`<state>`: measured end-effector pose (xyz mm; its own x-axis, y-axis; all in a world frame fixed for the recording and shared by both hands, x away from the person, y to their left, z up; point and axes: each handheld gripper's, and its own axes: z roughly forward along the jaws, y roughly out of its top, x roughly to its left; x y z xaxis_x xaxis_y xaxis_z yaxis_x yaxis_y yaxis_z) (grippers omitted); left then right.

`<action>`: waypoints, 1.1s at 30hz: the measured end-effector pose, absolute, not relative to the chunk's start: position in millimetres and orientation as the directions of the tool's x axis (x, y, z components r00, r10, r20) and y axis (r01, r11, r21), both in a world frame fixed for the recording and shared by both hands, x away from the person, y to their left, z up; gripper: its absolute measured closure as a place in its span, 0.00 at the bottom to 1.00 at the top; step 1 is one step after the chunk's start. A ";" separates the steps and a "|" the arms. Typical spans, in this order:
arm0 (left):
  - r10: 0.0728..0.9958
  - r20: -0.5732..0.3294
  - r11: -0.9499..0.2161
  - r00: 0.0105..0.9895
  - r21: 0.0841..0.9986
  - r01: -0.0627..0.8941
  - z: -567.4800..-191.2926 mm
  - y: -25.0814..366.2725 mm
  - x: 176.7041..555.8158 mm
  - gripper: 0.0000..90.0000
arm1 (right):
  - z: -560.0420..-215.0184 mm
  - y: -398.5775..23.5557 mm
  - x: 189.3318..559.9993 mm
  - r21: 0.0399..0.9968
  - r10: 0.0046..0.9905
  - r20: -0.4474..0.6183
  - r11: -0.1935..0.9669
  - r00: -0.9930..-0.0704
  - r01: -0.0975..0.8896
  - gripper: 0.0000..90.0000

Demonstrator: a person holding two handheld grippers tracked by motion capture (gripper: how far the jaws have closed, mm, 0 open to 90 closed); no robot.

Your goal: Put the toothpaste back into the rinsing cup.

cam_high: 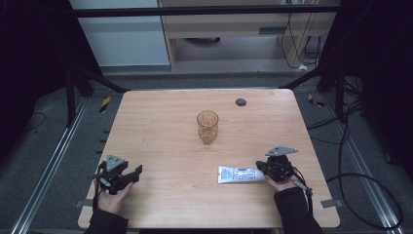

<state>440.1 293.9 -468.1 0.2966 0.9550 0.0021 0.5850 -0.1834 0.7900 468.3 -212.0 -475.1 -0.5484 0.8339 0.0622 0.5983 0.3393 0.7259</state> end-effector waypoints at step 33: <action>0.956 0.003 -0.182 0.294 0.793 0.582 -466.8 294.8 438.9 0.44 | -475.3 -212.2 415.4 0.703 0.798 0.110 0.359 -0.592 0.614 1.00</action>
